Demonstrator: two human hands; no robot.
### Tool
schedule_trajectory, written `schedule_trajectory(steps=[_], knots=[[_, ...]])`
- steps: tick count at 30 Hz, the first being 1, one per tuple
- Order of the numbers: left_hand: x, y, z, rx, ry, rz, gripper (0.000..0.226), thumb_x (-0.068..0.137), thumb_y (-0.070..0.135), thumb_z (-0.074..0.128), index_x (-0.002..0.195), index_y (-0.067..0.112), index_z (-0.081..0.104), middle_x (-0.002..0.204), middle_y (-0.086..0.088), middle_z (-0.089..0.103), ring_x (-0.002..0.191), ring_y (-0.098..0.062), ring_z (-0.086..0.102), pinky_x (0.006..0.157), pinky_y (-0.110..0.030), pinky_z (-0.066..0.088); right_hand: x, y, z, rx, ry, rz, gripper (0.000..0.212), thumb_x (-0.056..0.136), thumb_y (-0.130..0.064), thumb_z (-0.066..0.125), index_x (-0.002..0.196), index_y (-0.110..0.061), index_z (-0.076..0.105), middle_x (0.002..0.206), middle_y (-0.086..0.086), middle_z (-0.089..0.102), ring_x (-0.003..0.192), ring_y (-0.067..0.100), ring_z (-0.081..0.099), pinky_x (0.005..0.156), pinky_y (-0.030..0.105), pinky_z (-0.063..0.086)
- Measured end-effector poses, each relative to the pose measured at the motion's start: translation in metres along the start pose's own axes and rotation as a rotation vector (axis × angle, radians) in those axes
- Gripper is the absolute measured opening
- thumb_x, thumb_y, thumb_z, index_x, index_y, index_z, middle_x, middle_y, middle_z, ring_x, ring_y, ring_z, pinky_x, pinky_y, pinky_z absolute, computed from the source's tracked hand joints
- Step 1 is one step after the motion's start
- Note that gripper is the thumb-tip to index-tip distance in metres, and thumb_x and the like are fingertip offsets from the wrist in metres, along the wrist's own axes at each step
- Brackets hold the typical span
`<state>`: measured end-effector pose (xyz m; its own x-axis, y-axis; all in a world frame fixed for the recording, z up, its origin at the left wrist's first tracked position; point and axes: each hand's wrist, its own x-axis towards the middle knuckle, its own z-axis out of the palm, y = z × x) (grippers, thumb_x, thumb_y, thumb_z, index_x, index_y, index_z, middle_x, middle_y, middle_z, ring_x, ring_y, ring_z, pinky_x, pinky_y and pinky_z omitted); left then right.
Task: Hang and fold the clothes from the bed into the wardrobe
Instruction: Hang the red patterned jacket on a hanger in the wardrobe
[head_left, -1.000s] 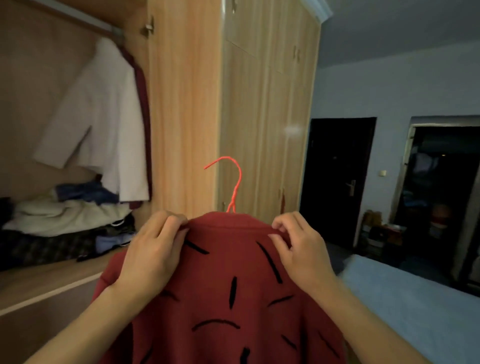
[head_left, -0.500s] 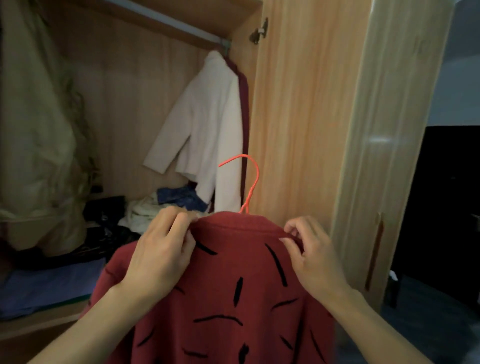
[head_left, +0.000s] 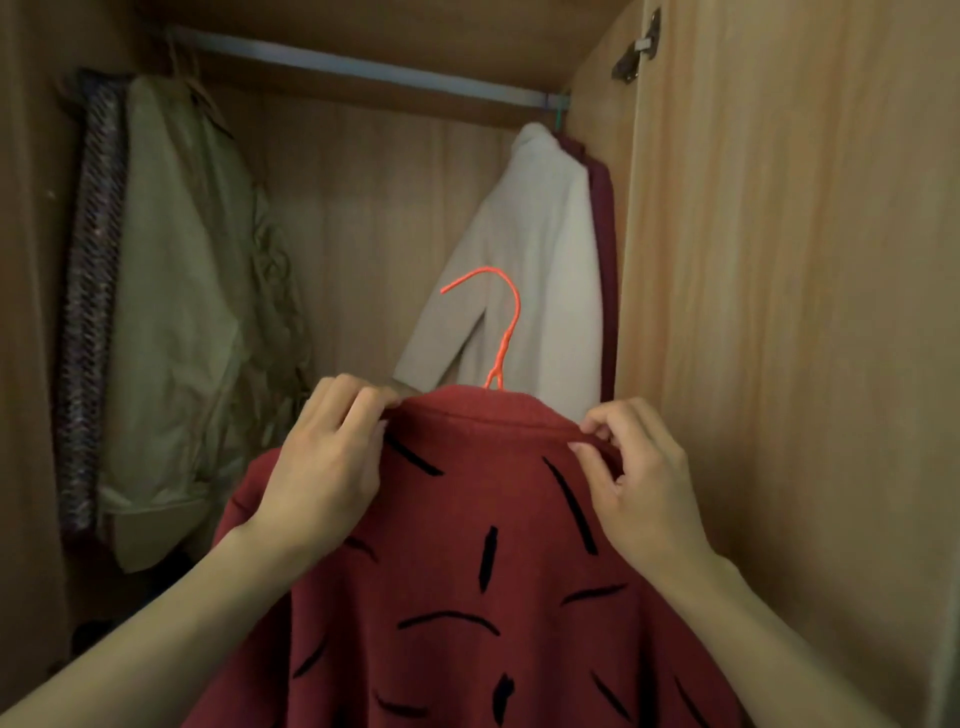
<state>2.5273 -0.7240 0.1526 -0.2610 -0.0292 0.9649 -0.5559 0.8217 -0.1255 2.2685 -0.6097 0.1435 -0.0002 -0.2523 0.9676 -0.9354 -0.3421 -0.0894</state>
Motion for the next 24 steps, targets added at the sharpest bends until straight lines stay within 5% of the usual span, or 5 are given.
schedule_trajectory(steps=[13, 24], knots=[[0.065, -0.127, 0.064, -0.006, 0.146, 0.049, 0.012, 0.091, 0.002, 0.053, 0.097, 0.004, 0.063, 0.091, -0.010, 0.057, 0.080, -0.033, 0.053, 0.071, -0.050, 0.048, 0.108, 0.024, 0.097, -0.147, 0.095, -0.119, 0.023, 0.080, -0.001, 0.074, 0.087, -0.017, 0.058, 0.085, -0.007, 0.052, 0.077, 0.008, 0.050, 0.073, 0.011, 0.037], [0.158, -0.200, 0.137, -0.078, 0.364, 0.035, 0.012, 0.087, -0.007, 0.056, 0.095, 0.000, 0.061, 0.092, -0.017, 0.056, 0.083, -0.036, 0.051, 0.077, -0.048, 0.043, 0.207, 0.056, 0.153, -0.289, 0.205, -0.193, 0.018, 0.081, -0.004, 0.072, 0.089, -0.015, 0.059, 0.084, -0.002, 0.054, 0.078, 0.014, 0.052, 0.069, 0.026, 0.042]])
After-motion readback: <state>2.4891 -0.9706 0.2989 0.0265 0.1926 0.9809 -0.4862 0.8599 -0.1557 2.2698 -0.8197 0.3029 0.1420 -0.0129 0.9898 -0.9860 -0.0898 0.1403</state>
